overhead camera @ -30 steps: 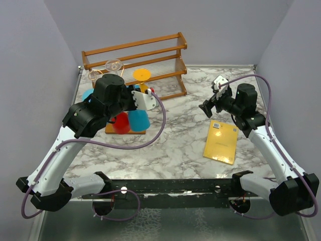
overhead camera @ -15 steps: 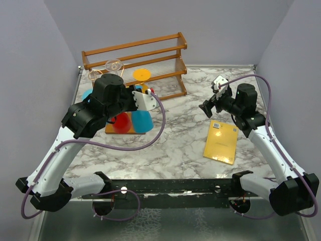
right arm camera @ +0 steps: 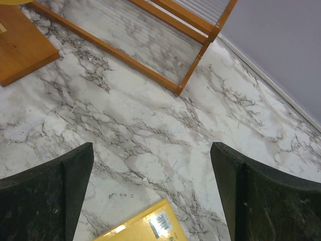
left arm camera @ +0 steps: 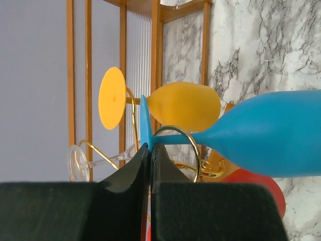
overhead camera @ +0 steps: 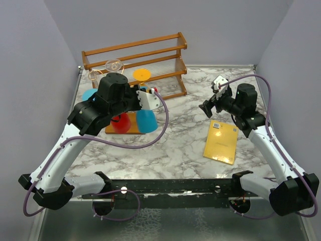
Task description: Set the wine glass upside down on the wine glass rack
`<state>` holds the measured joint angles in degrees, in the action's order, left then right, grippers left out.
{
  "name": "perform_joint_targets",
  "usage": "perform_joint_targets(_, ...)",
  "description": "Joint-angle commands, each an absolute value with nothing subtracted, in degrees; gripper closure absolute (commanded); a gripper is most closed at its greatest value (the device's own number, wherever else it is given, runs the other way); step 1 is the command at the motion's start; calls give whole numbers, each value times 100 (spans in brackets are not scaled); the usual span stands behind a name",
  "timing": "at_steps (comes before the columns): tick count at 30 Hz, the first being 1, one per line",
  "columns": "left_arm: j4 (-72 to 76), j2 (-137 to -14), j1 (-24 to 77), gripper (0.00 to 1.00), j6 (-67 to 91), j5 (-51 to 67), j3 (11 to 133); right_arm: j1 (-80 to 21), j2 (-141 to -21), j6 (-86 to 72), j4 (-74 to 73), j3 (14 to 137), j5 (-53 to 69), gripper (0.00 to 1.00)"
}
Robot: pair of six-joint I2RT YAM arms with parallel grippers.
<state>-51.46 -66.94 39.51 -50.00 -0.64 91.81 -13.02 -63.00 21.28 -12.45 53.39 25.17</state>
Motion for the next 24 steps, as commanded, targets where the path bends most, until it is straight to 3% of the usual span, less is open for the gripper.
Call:
perform_joint_targets(1,-4877,-6706,3973,100,-4890,118,9058,-1274,-6293,2186,-1195,5309,2628,0)
perform_joint_targets(8,-4852,-6718,3965,96,-4864,97,8995,-1274,-6289,2195,-1204,5309,2634,0)
perform_joint_targets(15,-4834,-6714,3967,83,-4797,168,8947,-1274,-6289,2205,-1204,5309,2636,0)
perform_joint_targets(24,-4887,-6708,3968,79,-4671,384,8965,-1274,-6284,2212,-1204,5304,2637,0)
